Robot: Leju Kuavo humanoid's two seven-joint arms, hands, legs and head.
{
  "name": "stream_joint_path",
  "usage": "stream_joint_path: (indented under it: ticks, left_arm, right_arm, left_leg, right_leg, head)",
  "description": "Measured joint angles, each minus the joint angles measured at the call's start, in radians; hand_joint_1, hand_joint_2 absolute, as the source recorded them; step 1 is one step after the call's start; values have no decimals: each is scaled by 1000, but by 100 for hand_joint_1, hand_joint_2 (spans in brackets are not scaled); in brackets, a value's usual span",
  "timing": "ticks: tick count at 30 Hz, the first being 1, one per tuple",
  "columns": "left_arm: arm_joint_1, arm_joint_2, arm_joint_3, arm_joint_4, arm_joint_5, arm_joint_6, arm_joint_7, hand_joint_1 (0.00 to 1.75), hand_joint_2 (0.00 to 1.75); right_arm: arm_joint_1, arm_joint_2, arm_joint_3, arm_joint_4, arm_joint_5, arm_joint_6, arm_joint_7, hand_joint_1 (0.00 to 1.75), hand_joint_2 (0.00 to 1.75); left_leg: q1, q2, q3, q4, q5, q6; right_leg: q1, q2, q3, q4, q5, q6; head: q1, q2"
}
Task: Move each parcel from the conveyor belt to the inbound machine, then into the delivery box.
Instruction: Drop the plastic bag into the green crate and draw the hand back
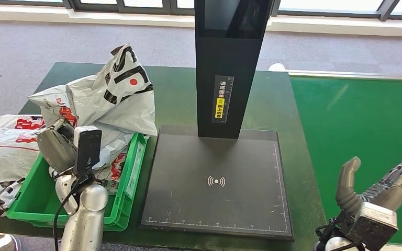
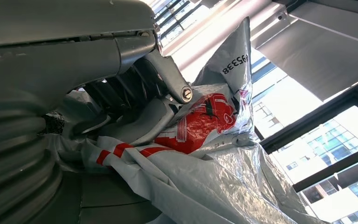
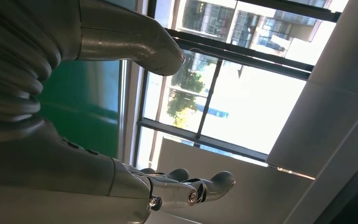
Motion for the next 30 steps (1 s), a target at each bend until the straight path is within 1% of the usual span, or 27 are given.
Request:
stream_joint_path:
  ticks: [5, 8, 9, 11, 13, 15, 17, 22, 30]
  left_arm:
    - [1, 0, 1, 0, 0, 0, 0, 175, 175]
    - [2, -1, 2, 0, -2, 0, 4, 44, 44]
    - [2, -1, 3, -1, -11, 0, 19, 0, 0]
    - [14, -11, 31, -28, -35, 1, 84, 0, 0]
    - [32, -27, 103, -75, -40, 2, 130, 0, 0]
    - [46, -37, 178, -107, -29, 4, 129, 0, 0]
    - [55, -40, 222, -125, -30, 4, 129, 0, 0]
    - [63, -41, 267, -143, -36, 4, 134, 0, 0]
    - [69, -41, 292, -161, -30, 4, 138, 0, 0]
  right_arm:
    - [0, 0, 0, 0, 0, 0, 0, 0, 175]
    - [0, 0, 0, 0, 0, 0, 0, 0, 175]
    - [0, 0, 0, 0, 2, 1, 4, 0, 175]
    - [11, 2, -3, -10, 7, 9, 18, 0, 175]
    - [35, 7, -11, -31, 12, 23, 32, 0, 175]
    - [54, 12, -20, -49, 12, 33, 37, 0, 175]
    - [62, 17, -29, -61, 12, 39, 39, 0, 175]
    - [66, 26, -34, -72, 14, 44, 38, 0, 175]
    - [68, 35, -38, -75, 13, 58, 36, 0, 175]
  left_leg:
    - [0, 0, 0, 0, 0, 0]
    - [0, 0, 0, 0, 0, 0]
    - [0, 0, 0, 0, 0, 0]
    - [0, 0, 0, 0, 0, 0]
    - [0, 2, 0, 0, -1, -1]
    - [0, 2, -1, 0, -1, -1]
    - [1, 0, -1, 0, -1, -1]
    - [1, 0, -1, 0, -1, -2]
    - [1, 0, -1, 0, -1, -2]
  right_leg:
    - [0, 0, 0, 0, 0, 0]
    - [0, 0, 0, 0, 0, 0]
    - [0, 0, 0, 0, 0, 0]
    - [0, 1, 0, 0, 0, 0]
    - [0, 2, -1, 0, 0, 0]
    - [0, 2, -3, 0, -1, -1]
    - [1, 0, -3, 0, -2, -1]
    - [1, 0, -3, 0, -2, -2]
    - [1, 0, -2, 0, -2, -2]
  head:
    - [0, 0]
    - [0, 0]
    - [0, 0]
    - [0, 0]
    - [0, 0]
    - [0, 0]
    - [0, 0]
    - [0, 0]
    - [0, 0]
